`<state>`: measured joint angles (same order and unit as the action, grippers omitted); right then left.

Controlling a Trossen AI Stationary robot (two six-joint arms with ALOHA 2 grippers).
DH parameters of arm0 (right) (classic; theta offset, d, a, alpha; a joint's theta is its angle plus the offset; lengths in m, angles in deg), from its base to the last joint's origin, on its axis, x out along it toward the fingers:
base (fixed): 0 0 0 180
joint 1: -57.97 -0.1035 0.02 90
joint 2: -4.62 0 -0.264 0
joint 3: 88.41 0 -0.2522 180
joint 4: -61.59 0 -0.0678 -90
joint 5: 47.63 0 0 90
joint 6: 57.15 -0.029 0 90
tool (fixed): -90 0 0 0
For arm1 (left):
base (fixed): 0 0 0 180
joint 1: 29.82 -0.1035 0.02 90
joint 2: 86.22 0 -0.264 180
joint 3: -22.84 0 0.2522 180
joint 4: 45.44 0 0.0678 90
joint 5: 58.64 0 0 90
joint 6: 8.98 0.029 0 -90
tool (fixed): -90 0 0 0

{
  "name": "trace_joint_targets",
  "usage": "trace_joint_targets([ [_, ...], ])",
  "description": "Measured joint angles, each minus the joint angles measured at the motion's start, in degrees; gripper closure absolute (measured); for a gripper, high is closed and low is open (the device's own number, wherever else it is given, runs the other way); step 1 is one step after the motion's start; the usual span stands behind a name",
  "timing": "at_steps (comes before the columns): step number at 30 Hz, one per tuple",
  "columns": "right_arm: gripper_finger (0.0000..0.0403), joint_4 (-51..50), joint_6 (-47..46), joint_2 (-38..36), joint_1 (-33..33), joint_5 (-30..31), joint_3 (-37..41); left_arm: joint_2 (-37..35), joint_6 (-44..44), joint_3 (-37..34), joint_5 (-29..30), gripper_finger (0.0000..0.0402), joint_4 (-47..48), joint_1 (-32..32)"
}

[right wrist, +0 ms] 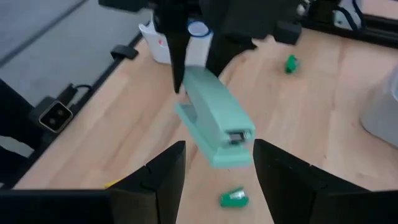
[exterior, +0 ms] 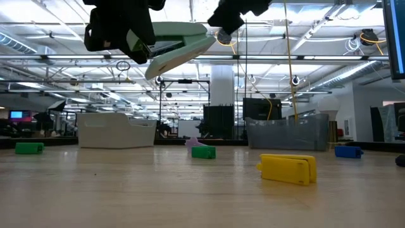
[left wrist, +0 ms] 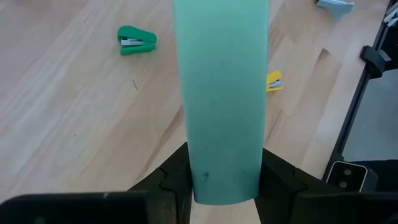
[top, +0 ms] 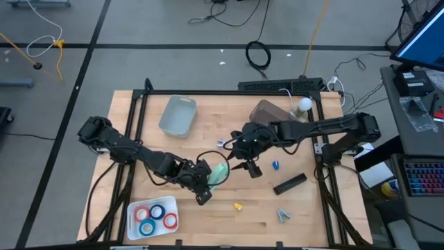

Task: Pick and place Stapler, Stapler remover, tape
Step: Put the light green stapler into the black bin

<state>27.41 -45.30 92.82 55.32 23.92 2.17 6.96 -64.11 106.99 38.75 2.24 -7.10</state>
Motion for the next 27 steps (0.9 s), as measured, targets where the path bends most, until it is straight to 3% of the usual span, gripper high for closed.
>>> trace_joint_targets([
  [27, 0.0219, 5.61, 0.95, 4.64, 1.63, -1.39, -0.08, 0.02, 6.02, -0.02, -0.29, 0.0276, -2.16, -4.27],
])
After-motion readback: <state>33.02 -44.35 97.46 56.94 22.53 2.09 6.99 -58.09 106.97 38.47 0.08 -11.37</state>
